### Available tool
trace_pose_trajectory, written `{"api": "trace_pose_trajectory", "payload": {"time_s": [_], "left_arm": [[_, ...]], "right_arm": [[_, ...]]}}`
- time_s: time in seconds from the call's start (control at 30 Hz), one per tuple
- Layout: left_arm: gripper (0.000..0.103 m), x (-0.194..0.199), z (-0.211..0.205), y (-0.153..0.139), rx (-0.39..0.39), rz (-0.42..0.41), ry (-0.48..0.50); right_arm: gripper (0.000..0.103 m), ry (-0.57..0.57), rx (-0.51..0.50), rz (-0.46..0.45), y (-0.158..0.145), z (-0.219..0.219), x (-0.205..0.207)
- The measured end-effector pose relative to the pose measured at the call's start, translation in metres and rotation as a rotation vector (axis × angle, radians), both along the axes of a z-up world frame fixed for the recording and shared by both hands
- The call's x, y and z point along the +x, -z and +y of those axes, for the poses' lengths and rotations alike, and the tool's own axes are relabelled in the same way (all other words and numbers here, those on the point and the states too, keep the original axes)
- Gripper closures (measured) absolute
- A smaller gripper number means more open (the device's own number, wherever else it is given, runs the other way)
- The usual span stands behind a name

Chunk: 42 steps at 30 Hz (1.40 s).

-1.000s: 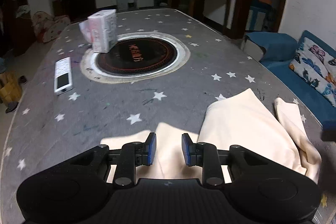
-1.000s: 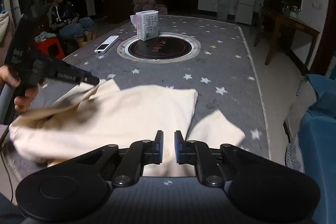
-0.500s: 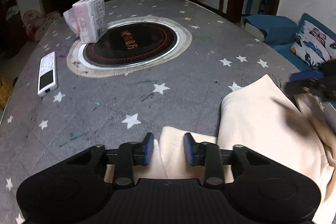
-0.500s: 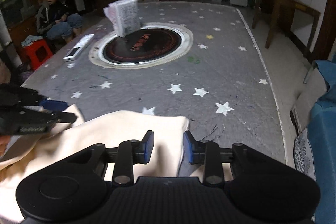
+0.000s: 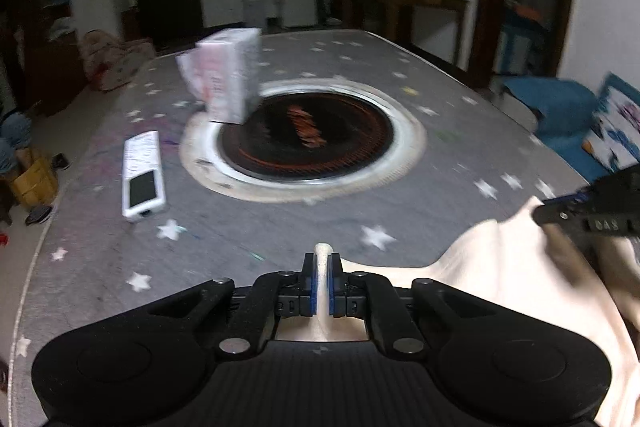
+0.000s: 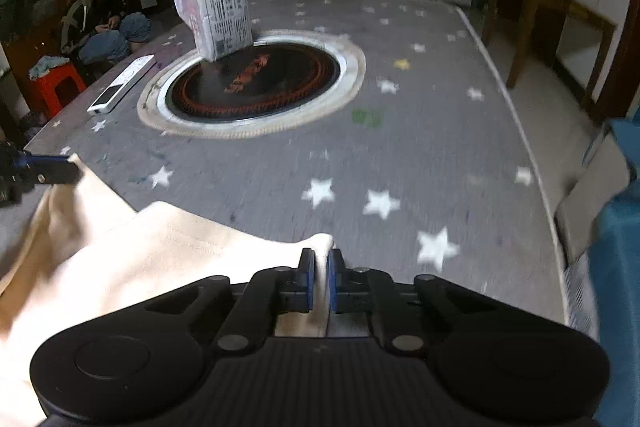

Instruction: Fold clothes

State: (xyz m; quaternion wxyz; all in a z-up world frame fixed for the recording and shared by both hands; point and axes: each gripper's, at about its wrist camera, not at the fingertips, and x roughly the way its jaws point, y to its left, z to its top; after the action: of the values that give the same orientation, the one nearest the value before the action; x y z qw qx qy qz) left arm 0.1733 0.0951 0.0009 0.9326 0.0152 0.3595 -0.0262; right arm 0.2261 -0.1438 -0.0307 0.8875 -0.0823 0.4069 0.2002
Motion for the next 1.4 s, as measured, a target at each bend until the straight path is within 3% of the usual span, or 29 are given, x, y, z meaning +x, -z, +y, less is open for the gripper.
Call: {"api": "trace_pose_trajectory", "payload": {"time_s": [0.2, 0.43, 0.57, 0.67, 0.97, 1.17, 1.4], "left_arm": [[0.098, 0.022, 0.027, 0.008, -0.014, 0.007, -0.126], [0.097, 0.037, 0.039, 0.028, -0.005, 0.048, -0.181], [0.090, 0.034, 0.040, 0.022, -0.021, 0.052, -0.191], [0.078, 0.027, 0.038, 0.013, -0.013, 0.039, -0.193], [0.060, -0.034, 0.006, -0.021, -0.027, -0.008, -0.066], [0.059, -0.089, -0.025, -0.027, -0.052, -0.013, 0.058], [0.059, -0.142, -0.047, -0.010, -0.031, -0.012, 0.141]], "right_arm": [[0.098, 0.028, -0.023, -0.069, 0.001, 0.013, 0.027], [0.092, 0.032, -0.057, -0.076, 0.015, 0.023, 0.048], [0.087, 0.013, -0.062, -0.072, 0.009, 0.021, 0.043], [0.083, -0.007, -0.067, -0.076, 0.001, 0.019, 0.034], [0.062, -0.146, -0.093, -0.085, -0.021, 0.024, -0.030], [0.051, -0.282, -0.119, -0.071, -0.022, 0.041, -0.090], [0.049, -0.411, -0.139, -0.058, -0.014, 0.055, -0.155]]}}
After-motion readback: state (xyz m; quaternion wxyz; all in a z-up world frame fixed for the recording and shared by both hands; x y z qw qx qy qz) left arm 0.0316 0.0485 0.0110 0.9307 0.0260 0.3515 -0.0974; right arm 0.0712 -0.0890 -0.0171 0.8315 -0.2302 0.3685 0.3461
